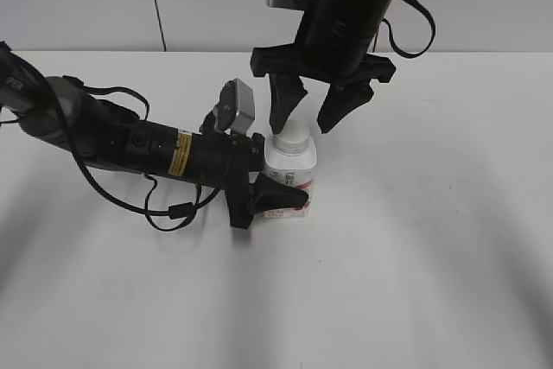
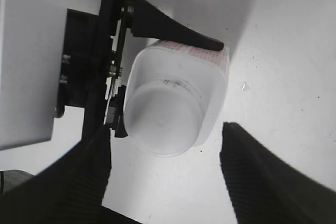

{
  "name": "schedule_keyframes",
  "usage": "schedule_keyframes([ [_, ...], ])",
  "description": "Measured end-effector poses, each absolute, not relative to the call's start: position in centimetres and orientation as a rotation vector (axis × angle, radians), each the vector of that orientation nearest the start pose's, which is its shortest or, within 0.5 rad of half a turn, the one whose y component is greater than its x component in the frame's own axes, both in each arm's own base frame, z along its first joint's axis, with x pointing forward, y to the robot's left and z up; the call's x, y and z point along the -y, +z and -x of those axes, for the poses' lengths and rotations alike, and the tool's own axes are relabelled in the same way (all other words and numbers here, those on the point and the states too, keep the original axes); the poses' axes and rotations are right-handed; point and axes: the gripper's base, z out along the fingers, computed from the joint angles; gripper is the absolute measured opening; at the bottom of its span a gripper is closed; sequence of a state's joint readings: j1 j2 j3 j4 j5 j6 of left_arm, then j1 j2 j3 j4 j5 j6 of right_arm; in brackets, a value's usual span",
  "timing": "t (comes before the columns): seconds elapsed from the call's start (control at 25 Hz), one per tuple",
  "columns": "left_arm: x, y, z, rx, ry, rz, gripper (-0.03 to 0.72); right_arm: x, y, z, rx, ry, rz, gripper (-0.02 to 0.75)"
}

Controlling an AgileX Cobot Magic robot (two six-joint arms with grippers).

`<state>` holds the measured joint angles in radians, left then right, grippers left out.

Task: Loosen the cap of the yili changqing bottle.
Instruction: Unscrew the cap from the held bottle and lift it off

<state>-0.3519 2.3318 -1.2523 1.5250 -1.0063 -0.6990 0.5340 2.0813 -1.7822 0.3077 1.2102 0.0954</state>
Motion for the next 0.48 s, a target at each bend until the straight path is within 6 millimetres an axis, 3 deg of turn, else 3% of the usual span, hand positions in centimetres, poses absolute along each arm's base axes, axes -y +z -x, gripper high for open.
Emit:
schedule_keyframes([
  [0.48,21.27,6.41,-35.63,-1.58,-0.988,-1.479,0.395,-24.69,23.16,-36.53,-2.975,0.533,0.505,0.515],
])
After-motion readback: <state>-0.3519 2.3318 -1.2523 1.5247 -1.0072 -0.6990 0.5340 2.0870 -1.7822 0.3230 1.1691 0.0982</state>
